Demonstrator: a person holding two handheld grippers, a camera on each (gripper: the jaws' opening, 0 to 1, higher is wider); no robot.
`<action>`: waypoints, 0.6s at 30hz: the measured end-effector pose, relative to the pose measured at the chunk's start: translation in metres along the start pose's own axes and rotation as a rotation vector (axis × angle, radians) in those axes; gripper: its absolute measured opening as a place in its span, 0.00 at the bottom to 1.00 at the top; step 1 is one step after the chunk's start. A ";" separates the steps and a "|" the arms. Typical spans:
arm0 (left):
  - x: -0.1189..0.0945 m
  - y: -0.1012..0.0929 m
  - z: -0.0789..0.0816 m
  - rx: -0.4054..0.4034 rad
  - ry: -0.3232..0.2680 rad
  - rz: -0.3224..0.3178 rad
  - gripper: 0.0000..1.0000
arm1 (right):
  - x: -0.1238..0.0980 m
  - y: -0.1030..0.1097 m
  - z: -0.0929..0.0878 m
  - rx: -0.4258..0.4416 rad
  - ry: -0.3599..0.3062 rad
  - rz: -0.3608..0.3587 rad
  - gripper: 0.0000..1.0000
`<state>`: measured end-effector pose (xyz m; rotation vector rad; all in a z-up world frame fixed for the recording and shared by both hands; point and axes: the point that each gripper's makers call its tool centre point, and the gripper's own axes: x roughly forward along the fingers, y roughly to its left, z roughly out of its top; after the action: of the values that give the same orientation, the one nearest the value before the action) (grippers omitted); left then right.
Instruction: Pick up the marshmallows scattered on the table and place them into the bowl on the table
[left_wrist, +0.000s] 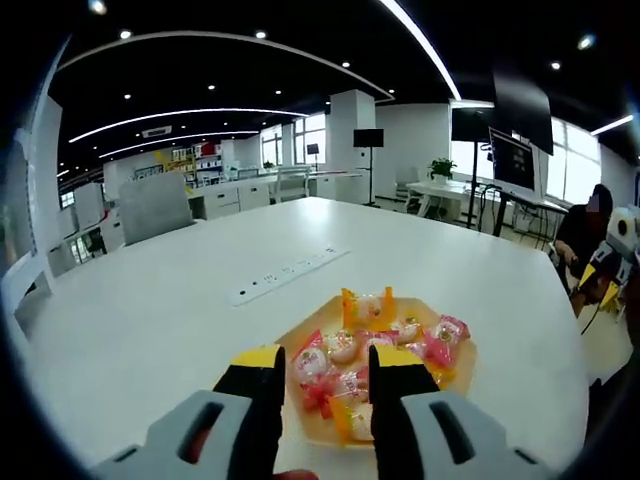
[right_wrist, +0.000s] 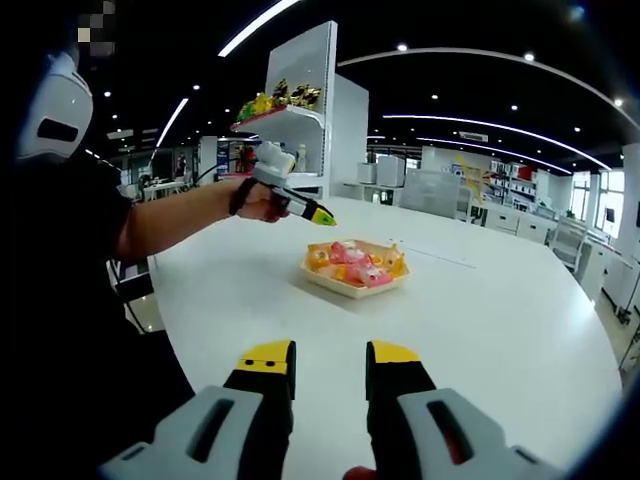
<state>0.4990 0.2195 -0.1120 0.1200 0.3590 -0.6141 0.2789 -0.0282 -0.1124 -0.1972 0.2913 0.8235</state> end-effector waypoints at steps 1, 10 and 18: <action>-0.001 0.000 -0.001 0.002 0.001 0.000 0.34 | 0.000 0.000 0.000 -0.001 -0.001 0.001 0.28; -0.020 -0.016 -0.014 0.028 0.026 -0.014 0.35 | 0.011 0.001 0.000 0.009 -0.001 0.023 0.28; -0.037 -0.025 -0.010 0.038 0.006 -0.017 0.36 | 0.018 0.003 0.004 0.005 -0.006 0.037 0.29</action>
<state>0.4534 0.2210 -0.1085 0.1549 0.3542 -0.6375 0.2891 -0.0127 -0.1145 -0.1855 0.2919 0.8596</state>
